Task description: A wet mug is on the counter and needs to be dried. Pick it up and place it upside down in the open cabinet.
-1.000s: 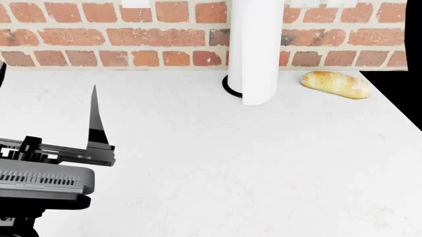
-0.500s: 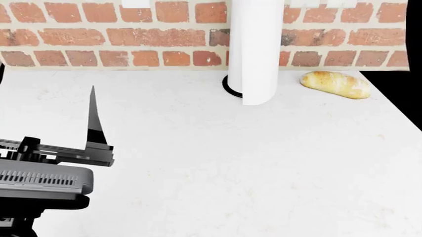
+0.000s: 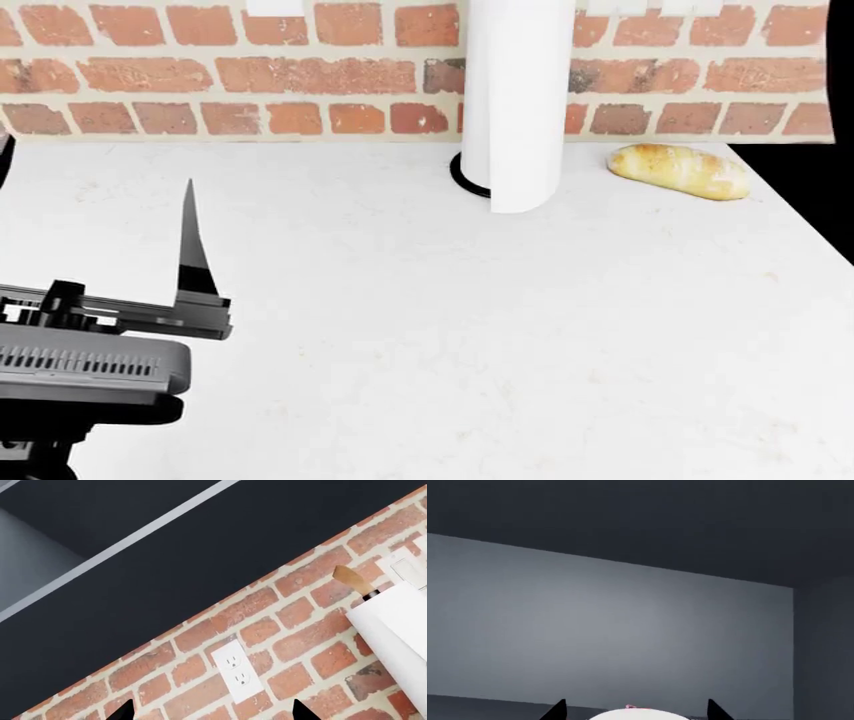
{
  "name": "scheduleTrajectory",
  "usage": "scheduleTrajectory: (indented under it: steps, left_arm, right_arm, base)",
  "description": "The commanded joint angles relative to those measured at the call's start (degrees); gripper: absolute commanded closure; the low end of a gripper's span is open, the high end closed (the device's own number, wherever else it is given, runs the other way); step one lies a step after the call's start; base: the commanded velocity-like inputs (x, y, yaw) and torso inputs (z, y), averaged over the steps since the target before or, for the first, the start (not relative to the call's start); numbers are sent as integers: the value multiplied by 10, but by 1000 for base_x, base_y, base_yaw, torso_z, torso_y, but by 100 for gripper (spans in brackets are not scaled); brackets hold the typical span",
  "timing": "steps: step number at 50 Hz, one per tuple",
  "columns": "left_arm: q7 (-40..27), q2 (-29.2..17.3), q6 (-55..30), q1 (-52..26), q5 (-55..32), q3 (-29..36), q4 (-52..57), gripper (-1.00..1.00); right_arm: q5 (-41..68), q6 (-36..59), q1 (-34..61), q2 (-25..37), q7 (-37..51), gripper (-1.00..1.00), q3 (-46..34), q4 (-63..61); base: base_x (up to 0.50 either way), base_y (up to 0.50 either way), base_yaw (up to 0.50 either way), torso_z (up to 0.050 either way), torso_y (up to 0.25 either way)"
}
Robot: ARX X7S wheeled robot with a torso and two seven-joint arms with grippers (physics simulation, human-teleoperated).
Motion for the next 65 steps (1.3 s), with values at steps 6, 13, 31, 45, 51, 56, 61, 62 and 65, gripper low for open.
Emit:
scheduleTrajectory:
  steps: [6, 13, 31, 45, 51, 56, 61, 62, 65]
  left_arm:
    - [1, 1, 2, 3, 1, 0, -1, -100]
    - [2, 1, 0, 1, -1, -2, -1, -100]
    - [4, -2, -6, -4, -5, -8, 6, -100]
    - [0, -4, 3, 11, -2, -12, 3, -100]
    - [0, -5, 6, 15, -2, -16, 3, -100]
    - [-1, -5, 6, 17, -3, -17, 3, -100]
    - [0, -3, 4, 16, -2, -14, 3, -100]
    - [0, -3, 5, 16, -2, -14, 3, -100]
    - [0, -4, 5, 17, -2, -16, 3, -100]
  right_arm:
    - [29, -37, 14, -1, -6, -100, -38, 0]
    - [42, -48, 27, -1, -9, -100, -57, 0]
    - [71, -69, 65, -1, -26, -100, -83, -8]
    - [54, -32, 65, -1, -45, -100, -36, -81]
    - [30, -22, 65, -1, -58, -100, -7, -104]
    - [24, 0, 65, -1, -67, -100, 7, -141]
    - [38, 20, 65, -1, -75, -100, 5, -168]
    - [41, 25, 65, -1, -77, -100, 5, -174]
    - [49, 41, 65, -1, -82, -100, 10, -192]
  base:
    - [0, 0, 0, 0, 0]
    - [0, 0, 0, 0, 0]
    - [0, 0, 0, 0, 0]
    - [0, 0, 0, 0, 0]
    - [0, 0, 0, 0, 0]
    - [0, 0, 0, 0, 0]
    - [0, 0, 0, 0, 0]
    - [0, 0, 0, 0, 0]
    - [0, 0, 0, 0, 0]
